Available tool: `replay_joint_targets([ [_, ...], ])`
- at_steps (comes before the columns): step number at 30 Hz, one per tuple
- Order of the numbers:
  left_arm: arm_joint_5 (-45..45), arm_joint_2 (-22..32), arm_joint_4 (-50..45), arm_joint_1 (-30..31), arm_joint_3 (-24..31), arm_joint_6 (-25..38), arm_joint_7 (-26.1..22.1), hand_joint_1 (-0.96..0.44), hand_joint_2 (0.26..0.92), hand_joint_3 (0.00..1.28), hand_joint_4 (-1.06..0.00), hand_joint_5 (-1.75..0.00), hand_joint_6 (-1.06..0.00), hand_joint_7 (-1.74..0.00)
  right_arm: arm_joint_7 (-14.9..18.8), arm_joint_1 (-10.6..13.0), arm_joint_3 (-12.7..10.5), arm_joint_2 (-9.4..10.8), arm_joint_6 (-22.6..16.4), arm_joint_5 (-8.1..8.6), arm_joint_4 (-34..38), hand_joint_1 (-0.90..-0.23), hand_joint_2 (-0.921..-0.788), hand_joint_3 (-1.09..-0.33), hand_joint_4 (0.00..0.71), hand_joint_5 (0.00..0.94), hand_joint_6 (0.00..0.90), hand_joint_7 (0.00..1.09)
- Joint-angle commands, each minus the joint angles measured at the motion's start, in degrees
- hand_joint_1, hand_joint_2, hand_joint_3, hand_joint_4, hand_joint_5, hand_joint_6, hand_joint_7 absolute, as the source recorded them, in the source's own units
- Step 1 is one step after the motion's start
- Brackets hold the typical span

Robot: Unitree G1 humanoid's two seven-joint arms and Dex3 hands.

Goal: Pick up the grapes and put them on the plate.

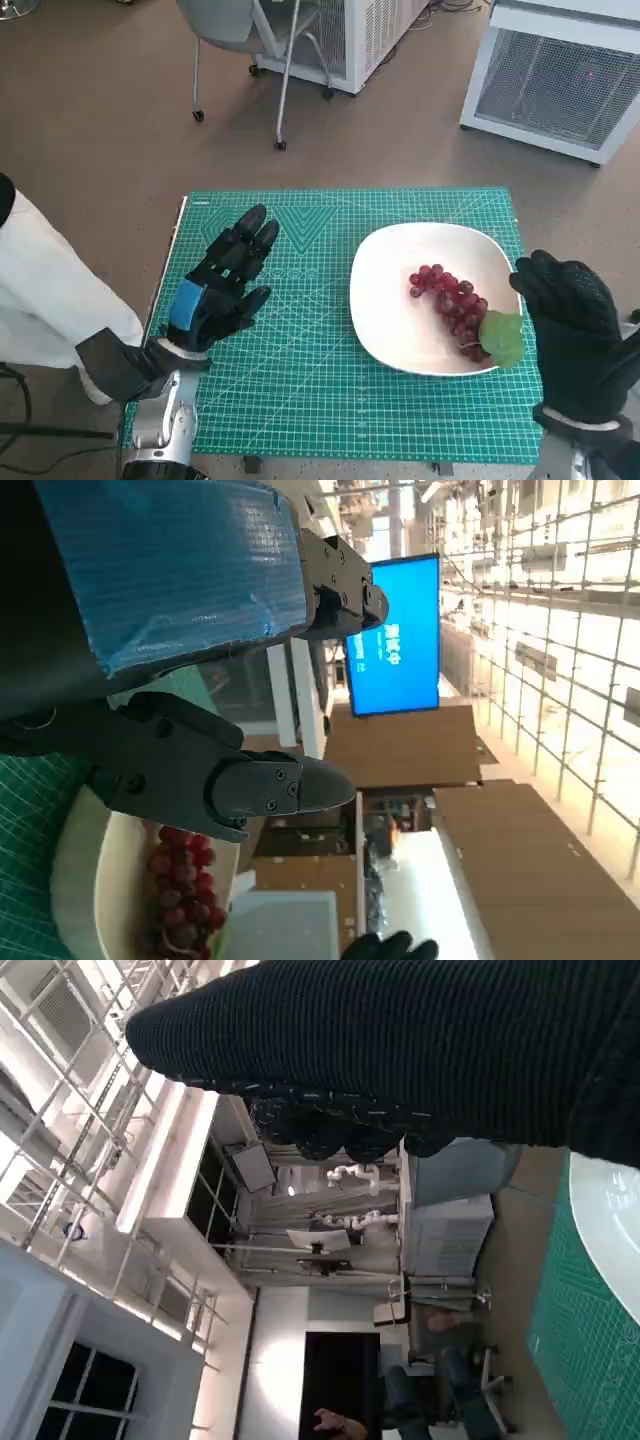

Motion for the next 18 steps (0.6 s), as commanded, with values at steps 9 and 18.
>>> replay_joint_targets([
  [9,-0.8,0.2,-2.0,1.2,0.2,2.0,-1.2,-0.56,0.921,0.35,-0.18,0.00,-0.27,0.00,0.5,0.4,-0.5,0.1,0.2,0.20,1.6,-0.351,-0.921,-0.519,0.542,0.514,0.299,0.86],
  [18,-0.6,0.2,-1.7,1.0,0.3,1.8,-1.7,-0.55,0.921,0.35,-0.18,0.00,-0.26,0.00,0.4,0.4,-0.7,-0.1,0.3,0.00,1.4,-0.350,-0.921,-0.520,0.538,0.521,0.294,0.86],
])
